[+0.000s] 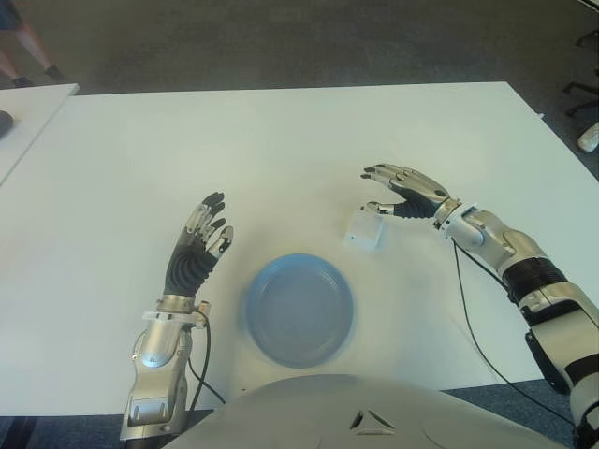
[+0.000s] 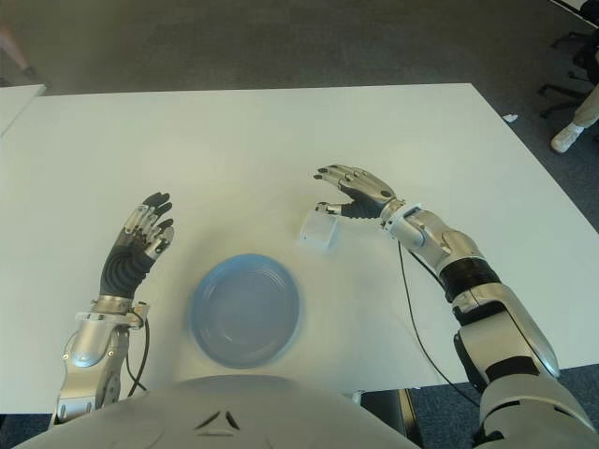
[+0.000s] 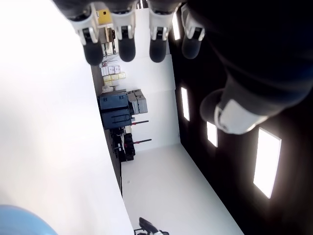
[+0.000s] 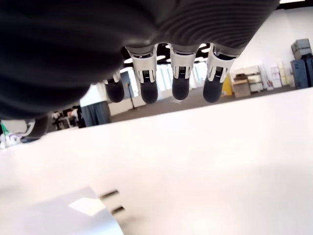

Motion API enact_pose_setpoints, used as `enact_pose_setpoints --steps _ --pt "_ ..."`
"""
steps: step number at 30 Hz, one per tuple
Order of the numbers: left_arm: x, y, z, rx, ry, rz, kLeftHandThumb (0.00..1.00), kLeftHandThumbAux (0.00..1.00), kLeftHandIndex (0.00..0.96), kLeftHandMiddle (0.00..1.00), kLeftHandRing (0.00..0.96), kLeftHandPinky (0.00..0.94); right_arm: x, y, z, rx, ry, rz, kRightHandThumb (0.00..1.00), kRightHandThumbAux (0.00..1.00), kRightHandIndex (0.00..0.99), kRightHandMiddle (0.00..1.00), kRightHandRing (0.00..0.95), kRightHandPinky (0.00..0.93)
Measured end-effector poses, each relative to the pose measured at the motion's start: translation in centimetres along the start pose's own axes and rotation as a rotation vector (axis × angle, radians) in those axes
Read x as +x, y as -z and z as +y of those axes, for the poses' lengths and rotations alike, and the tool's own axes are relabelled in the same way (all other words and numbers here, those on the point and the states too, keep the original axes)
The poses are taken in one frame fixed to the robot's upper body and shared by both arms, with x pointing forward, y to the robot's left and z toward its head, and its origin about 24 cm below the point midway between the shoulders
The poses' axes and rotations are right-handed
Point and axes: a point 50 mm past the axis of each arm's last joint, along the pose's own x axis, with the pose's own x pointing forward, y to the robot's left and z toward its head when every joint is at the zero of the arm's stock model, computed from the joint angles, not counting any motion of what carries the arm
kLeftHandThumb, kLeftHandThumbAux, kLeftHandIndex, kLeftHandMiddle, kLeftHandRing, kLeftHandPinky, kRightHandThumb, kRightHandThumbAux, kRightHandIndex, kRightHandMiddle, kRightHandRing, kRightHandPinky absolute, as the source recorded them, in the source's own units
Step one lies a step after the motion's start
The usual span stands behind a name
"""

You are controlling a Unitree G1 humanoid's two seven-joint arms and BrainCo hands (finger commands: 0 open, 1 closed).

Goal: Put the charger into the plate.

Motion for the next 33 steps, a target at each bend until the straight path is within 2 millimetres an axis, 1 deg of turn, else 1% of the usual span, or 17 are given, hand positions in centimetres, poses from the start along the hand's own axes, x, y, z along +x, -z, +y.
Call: enact_pose_setpoints --steps 8,17,21,33 --pt "0.3 0.1 0.0 -0.002 0.000 -0.001 0.396 0.594 0.065 0.083 0.085 0.130 -0.8 -0.9 -0.1 0.018 0.005 0.016 0.270 0.171 0.000 0.000 0.000 0.000" --pt "0.3 0.4 0.0 -0.003 0.000 0.008 0.396 0.594 0.065 0.083 0.085 0.130 -1.2 -1.0 -0.3 0.034 0.019 0.042 0.270 0.164 0.000 0.000 0.000 0.000" --pt "0.4 0.3 0.0 -0.003 0.000 0.005 0.396 0.594 0.065 0.083 0.085 0.130 -1.2 -1.1 -0.4 0.038 0.029 0.040 0.256 0.148 0.000 0.000 0.000 0.000" --pt "0.5 0.3 0.0 -0.003 0.002 0.002 0.396 0.594 0.065 0.083 0.085 0.130 -1.6 -1.2 0.1 0.042 0.018 0.034 0.236 0.142 0.000 0.000 0.000 0.000"
